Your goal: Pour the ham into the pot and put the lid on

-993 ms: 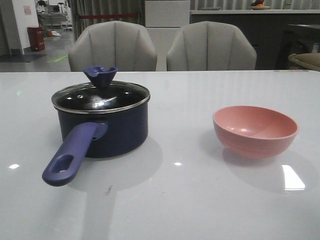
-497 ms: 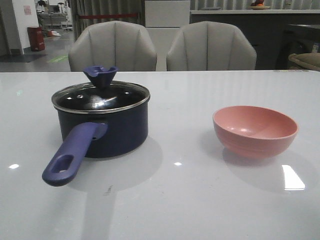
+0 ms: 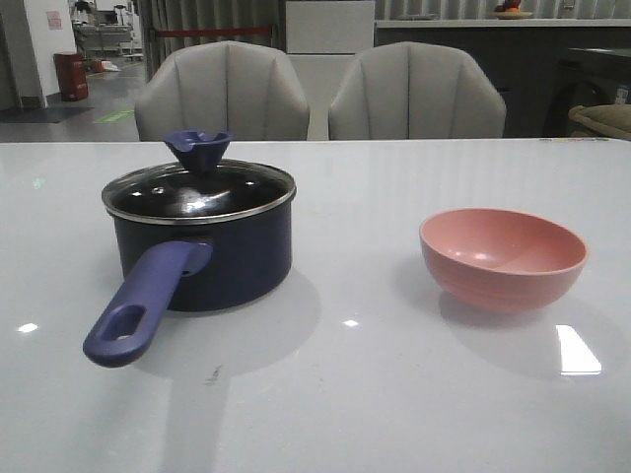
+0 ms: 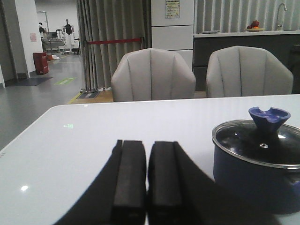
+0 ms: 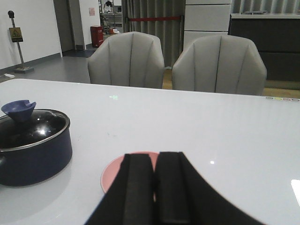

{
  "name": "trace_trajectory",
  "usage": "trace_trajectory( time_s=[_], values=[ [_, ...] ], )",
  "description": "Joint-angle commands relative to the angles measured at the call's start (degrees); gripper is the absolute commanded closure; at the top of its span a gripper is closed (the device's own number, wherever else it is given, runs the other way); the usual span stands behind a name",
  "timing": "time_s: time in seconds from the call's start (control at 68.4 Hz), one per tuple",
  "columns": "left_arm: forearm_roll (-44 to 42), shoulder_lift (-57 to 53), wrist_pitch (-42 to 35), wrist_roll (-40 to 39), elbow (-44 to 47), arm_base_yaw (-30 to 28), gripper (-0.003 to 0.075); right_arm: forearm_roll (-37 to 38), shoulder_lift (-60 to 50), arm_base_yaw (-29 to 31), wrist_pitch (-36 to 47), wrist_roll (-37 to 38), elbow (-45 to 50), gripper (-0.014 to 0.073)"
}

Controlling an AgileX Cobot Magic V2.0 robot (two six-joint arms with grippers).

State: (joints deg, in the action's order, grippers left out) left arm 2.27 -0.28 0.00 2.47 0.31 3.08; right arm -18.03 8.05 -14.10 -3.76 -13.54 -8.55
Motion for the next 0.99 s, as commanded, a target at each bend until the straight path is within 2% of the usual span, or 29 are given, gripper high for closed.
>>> trace_trajectory(
  time_s=[0.0,0.088,0.307,0.643,0.979],
  values=[
    [0.0,-1.1,-4.5,-0.2,1.2,-0.2,0.06,0.5,0.5,0.0,3.8,-0.7,-0.9,0.0444],
    [0.0,-1.1,-4.5,-0.2,1.2,-0.2,0.06,4.6,-0.4,1.3,3.8,1.2,-0.1,0.0444],
    [0.0,-1.1,-4.5,-0.2,1.2,-0.2,0.06,17.0,-5.5,3.4,3.8,12.1,3.9,0.0444],
    [0.0,-1.1,-4.5,-0.2,1.2,-0.2,0.06,16.6,-9.8,5.9,6.6,13.0,9.8,0.0444],
    [0.0,-1.1,-4.5,-0.2,1.2,-0.2,0.06,16.1,-9.8,7.0,6.1,13.0,9.8,0.0444]
  ],
)
